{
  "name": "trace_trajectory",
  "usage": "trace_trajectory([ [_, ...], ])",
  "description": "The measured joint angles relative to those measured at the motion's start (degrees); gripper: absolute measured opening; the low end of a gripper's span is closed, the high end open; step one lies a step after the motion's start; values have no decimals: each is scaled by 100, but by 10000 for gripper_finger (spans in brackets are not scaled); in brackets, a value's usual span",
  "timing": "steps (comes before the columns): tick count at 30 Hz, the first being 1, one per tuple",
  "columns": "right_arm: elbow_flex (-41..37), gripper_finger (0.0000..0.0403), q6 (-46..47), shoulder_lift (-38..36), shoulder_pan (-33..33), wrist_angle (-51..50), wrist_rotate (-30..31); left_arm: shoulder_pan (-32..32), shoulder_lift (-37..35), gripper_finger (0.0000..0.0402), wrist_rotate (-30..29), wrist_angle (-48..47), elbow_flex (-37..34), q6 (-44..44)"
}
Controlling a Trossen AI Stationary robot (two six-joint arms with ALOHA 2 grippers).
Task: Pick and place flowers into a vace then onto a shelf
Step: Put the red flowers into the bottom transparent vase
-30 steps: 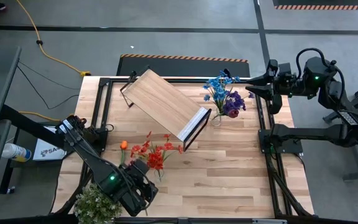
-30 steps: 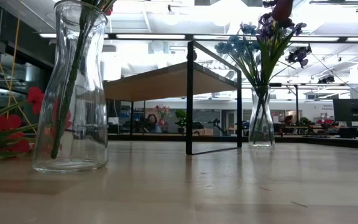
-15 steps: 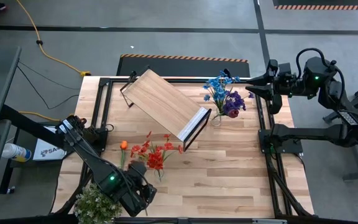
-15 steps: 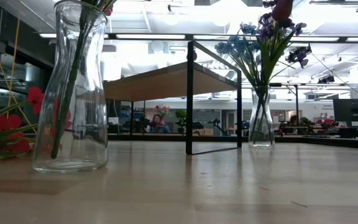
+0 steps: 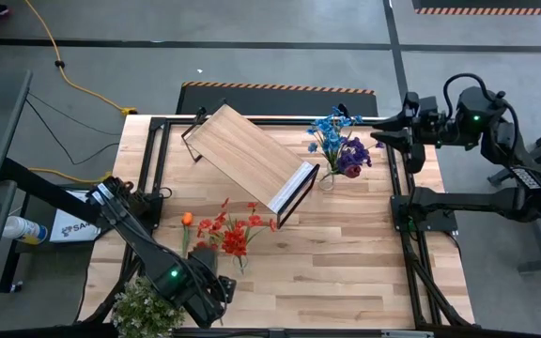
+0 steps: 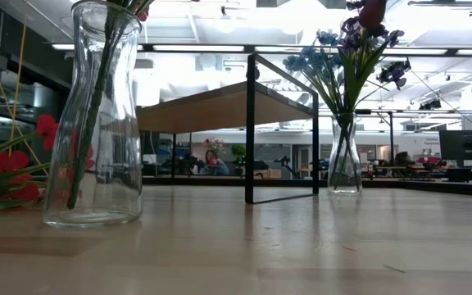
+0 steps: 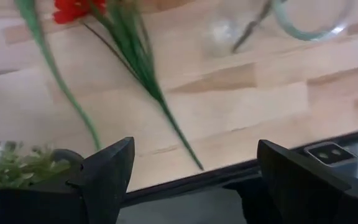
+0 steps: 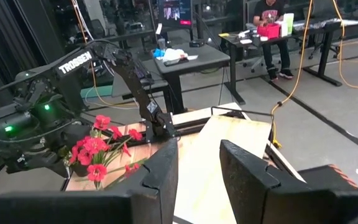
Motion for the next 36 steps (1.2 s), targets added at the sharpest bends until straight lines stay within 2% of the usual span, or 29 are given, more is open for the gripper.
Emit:
trace_trajectory([
  [15, 0, 110, 4, 0, 1, -57, -32, 280, 411, 372, -53, -694, -17, 104],
  [18, 0, 110, -3, -2, 1, -55, -38, 336, 560, 372, -152, -612, 0, -89],
  [36, 0, 110, -59, 0, 1, -53, -43, 329, 1079, 372, 132, 90, -11, -766],
])
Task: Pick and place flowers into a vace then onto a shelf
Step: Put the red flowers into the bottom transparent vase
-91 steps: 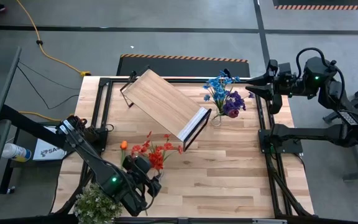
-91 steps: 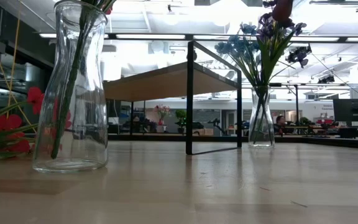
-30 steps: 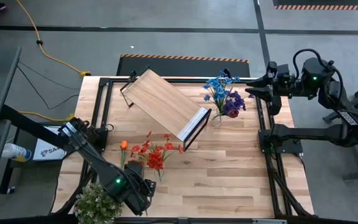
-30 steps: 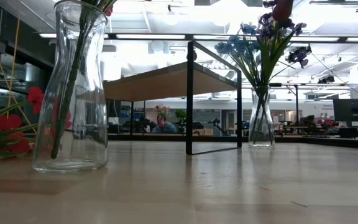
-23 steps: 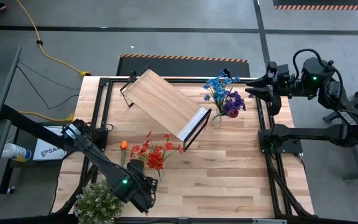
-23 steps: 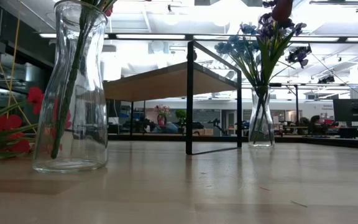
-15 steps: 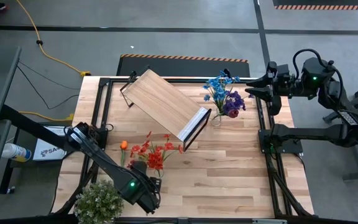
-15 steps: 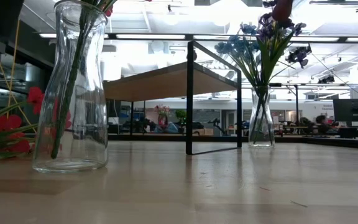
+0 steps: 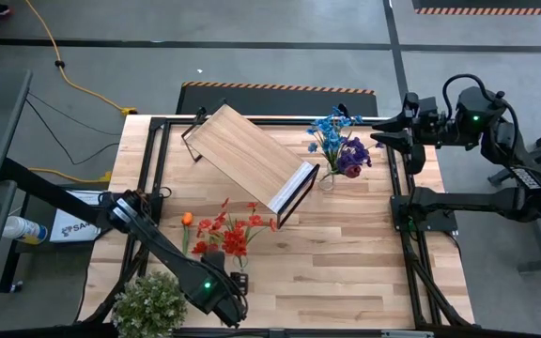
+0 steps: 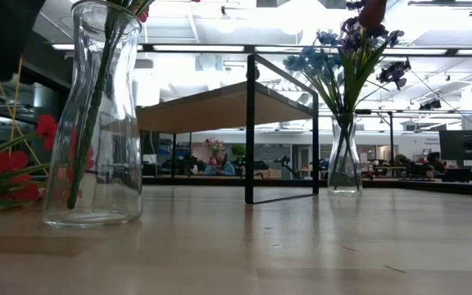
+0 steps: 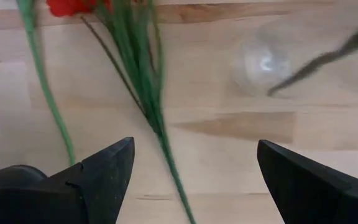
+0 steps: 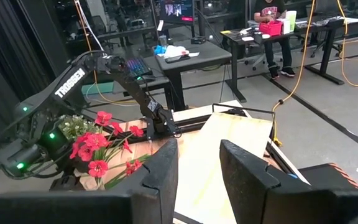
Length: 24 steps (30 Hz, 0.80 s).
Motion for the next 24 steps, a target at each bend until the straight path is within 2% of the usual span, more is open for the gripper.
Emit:
trace_trajectory([
  [8, 0, 110, 7, 0, 0, 0, -240, -47, 297, 372, 375, 119, 3, -206],
  [12, 0, 110, 50, 0, 0, 0, -255, -62, 415, 372, 289, 141, 3, -212],
  [24, 0, 110, 21, 0, -1, 3, -254, -12, 791, 372, 576, 233, 9, -100],
])
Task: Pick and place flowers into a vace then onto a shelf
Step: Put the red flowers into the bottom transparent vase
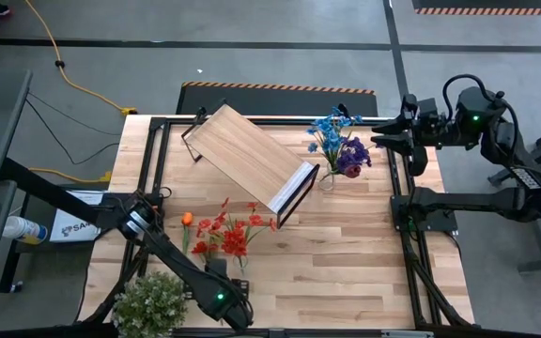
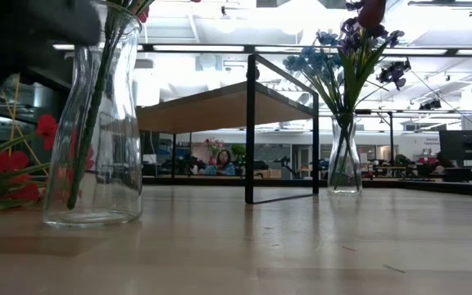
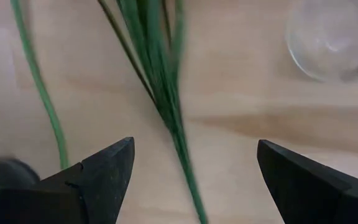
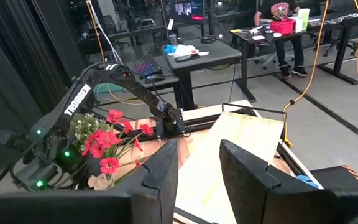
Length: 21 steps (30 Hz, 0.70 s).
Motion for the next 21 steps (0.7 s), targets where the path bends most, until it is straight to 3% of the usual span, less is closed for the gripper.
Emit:
trace_trajectory([
  [21, 0, 110, -14, 0, -1, -3, -2, 63, 426, 372, 150, 140, 10, 432],
])
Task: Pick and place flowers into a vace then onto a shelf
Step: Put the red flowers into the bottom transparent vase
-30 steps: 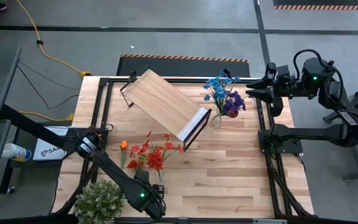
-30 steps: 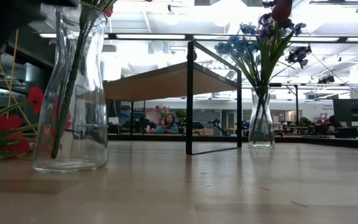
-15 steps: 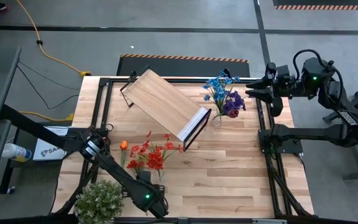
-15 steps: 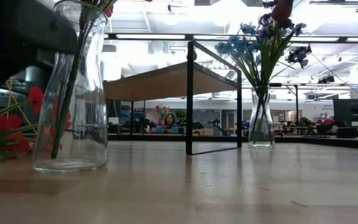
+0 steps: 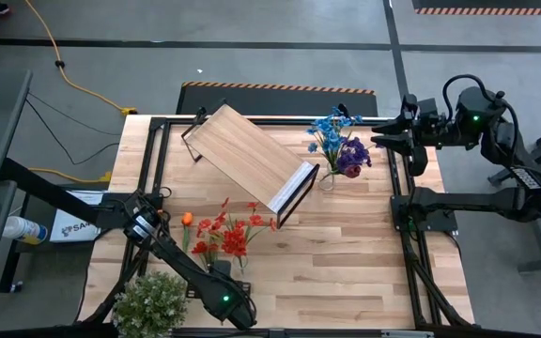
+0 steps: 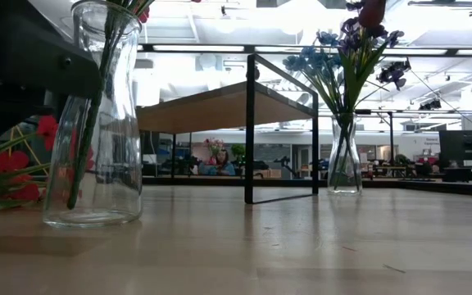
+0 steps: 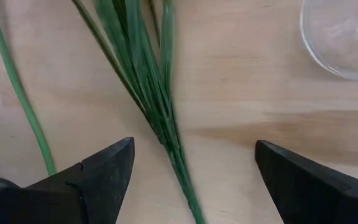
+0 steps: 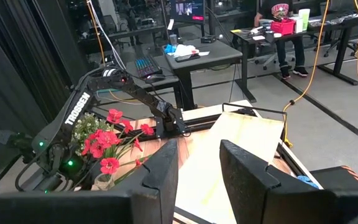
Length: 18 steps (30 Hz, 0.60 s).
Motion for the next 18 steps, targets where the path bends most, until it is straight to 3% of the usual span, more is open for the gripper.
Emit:
trace_trajectory([
  [11, 0, 110, -1, 0, 2, -2, 0, -6, 106, 368, -66, 134, -6, 10],
  [18, 0, 110, -4, -4, 0, -2, -2, 4, 118, 303, -21, 257, -9, 8],
])
